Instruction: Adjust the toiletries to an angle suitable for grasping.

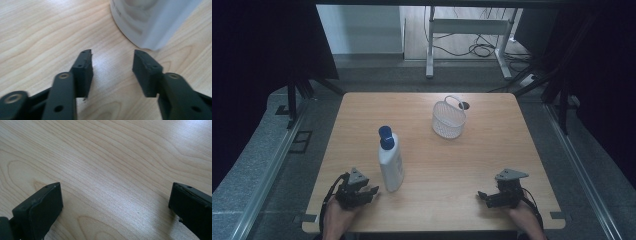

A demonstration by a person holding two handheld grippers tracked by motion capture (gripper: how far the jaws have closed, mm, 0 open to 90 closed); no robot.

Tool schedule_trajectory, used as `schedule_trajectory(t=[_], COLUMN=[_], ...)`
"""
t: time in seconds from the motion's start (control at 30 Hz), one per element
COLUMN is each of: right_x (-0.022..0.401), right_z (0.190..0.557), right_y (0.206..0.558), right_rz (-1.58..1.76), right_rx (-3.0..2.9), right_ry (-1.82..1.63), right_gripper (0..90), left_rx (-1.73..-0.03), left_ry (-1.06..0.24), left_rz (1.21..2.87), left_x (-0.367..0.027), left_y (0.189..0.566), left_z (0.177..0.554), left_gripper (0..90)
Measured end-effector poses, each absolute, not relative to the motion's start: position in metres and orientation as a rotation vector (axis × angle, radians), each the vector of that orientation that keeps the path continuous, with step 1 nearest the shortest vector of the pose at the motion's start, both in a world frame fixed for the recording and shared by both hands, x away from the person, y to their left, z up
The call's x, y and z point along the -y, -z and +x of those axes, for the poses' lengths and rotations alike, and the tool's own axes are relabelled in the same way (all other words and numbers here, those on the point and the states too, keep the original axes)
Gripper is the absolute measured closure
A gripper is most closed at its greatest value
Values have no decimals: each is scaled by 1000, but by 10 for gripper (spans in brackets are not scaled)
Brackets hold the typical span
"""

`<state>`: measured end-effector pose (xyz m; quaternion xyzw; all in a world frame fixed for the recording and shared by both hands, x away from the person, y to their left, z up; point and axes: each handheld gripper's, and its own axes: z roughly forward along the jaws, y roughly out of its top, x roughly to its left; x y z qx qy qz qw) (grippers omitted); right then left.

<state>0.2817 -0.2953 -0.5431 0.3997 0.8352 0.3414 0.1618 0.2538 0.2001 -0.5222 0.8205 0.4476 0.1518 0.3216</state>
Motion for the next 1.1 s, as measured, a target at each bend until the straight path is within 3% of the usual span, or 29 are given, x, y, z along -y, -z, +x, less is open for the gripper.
schedule_trajectory(t=[0.57, 1.1], right_x=[295, 294], right_z=[283, 284], right_y=[543, 543], right_rz=[1135, 1135], right_rx=[-2386, -2387], right_ry=[-976, -974], right_gripper=[0, 0], left_rx=[-1178, -1161], left_ry=[-354, -320], left_rz=[2042, 2040], left_x=[-194, -179], left_y=[522, 522], left_z=[277, 285], left_gripper=[888, 891])
